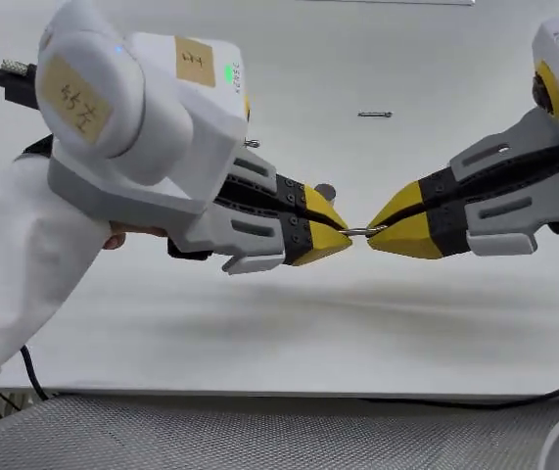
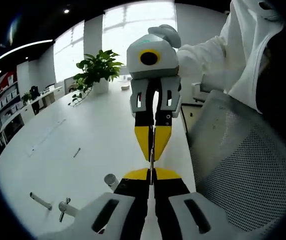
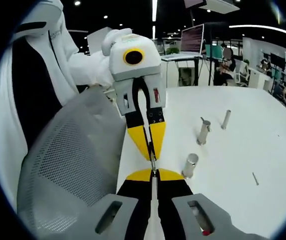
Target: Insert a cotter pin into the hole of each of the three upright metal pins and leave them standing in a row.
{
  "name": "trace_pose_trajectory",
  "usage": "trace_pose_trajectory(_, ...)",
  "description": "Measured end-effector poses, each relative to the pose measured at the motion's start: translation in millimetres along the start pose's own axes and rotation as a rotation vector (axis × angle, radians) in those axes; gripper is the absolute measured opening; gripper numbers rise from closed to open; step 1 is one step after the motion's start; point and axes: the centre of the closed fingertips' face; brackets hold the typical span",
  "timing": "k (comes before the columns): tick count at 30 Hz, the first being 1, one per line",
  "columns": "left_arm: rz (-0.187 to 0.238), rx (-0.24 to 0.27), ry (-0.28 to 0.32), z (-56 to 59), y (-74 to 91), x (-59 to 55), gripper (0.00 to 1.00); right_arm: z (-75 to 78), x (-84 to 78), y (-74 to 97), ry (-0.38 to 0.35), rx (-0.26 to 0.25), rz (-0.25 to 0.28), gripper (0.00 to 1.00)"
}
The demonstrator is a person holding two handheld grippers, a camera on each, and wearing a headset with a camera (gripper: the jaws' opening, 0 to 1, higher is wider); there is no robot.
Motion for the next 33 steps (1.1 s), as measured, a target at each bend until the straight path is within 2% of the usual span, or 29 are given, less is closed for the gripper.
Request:
trace_pose_trajectory(3,0.002,0.016,0.017,-1.9,-0.3,0.9,0.00,2.4,0.1,0.0,0.001,-0.011,-0.002,0.00)
trace_pose_trajectory(6,-0.004,0.040,0.008,-6.4,-1.5,1.2,0.01,6.6,-0.6,-2.0,0.001,-0.028,-0.005,0.00)
trace_pose_trajectory(10,-0.003,0.073,-0.002,-14.5,-0.6,2.0,0.13,12.3,-0.7,-2.8,0.005,-0.053,-0.012,0.00)
trace_pose_trajectory(12,-0.010,0.102,-0.007,-21.6,0.5,0.7,0.21,17.6,-3.4,-2.3,0.001,-0.072,-0.017,0.00)
trace_pose_trajectory(15,-0.023,0.120,-0.006,-28.7,0.5,-3.2,0.22,25.5,-9.2,-1.2,-0.003,-0.105,-0.033,0.00)
trace_pose_trajectory(20,-0.043,0.173,0.004,-49.8,2.1,-12.4,0.26,42.2,-26.9,0.0,-0.023,-0.169,-0.084,0.00)
trace_pose_trajectory(25,-0.062,0.169,0.013,-62.5,0.8,-20.8,0.23,53.4,-36.8,-0.1,-0.026,-0.198,-0.112,0.00)
trace_pose_trajectory(33,-0.090,0.137,0.024,-69.1,-6.0,-33.2,0.18,49.9,-33.7,-7.6,-0.014,-0.185,-0.131,0.00)
Point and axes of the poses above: the centre of the closed fingertips' face, and the gripper's own axes: y roughly backward along the fingers, z roughly to its right, x roughly out of its top, and after that the axes turned 6 degrees about -x, right-handed
